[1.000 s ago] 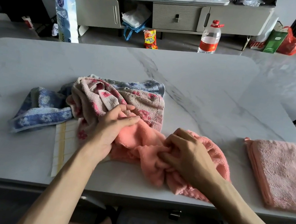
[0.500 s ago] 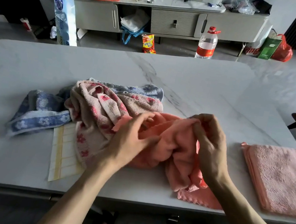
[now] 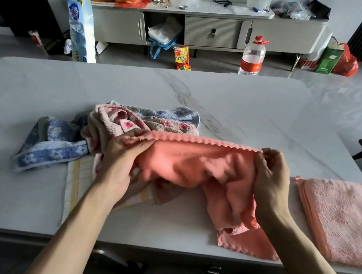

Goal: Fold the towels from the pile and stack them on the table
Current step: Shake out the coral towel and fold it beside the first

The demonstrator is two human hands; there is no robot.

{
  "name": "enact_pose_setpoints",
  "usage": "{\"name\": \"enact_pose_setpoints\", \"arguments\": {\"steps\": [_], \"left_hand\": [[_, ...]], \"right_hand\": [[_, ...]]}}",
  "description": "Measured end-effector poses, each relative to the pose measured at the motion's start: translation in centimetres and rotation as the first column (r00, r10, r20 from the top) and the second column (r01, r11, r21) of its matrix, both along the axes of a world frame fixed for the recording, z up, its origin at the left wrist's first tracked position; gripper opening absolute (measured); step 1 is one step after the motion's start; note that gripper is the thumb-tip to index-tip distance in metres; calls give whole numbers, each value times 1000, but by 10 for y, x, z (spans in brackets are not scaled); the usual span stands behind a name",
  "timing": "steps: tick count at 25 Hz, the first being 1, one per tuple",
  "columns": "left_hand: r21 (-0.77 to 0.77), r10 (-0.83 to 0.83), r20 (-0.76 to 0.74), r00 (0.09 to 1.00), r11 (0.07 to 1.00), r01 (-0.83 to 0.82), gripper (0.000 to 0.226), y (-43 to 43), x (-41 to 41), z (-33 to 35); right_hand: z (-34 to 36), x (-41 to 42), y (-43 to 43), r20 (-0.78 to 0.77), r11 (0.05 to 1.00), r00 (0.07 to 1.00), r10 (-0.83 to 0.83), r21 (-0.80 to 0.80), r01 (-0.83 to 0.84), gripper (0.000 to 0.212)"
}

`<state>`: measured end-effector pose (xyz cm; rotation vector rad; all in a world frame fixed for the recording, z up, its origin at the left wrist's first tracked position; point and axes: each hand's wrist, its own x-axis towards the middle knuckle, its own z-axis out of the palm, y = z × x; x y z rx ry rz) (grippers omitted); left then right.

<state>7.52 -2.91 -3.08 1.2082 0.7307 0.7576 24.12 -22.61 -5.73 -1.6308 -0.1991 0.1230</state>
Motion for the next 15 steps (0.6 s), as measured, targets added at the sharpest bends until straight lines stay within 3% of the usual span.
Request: {"name": "enact_pose_setpoints", "arguments": {"steps": [5,8,9,11,13,15], "left_hand": [[-58,100,86,991,994,-95,15,3,0,5],[-300,220,130,967,938,-173,19,17,0,0],[-365,265,133,955,909,-202,29,24,-1,-4],[-435,324,181,929,873,-220,41,34,-2,-12],[-451,373,248,894,862,-234,47,38,0,-20],[-433,394,287,873,866,-249,54,41,1,-26]], "right_hand": [[6,-7,-1,140,981,978,155,-141,-136,9],[9,-9,-9,147,903,937,316,-349,-250,24],[10,-10,-14,140,848,907,397,-434,-304,30],[13,-17,-25,135,625,774,618,-681,-381,46],[9,-25,-34,148,425,644,751,-854,-299,57],[3,-21,-37,203,387,622,756,-905,-175,54]]}}
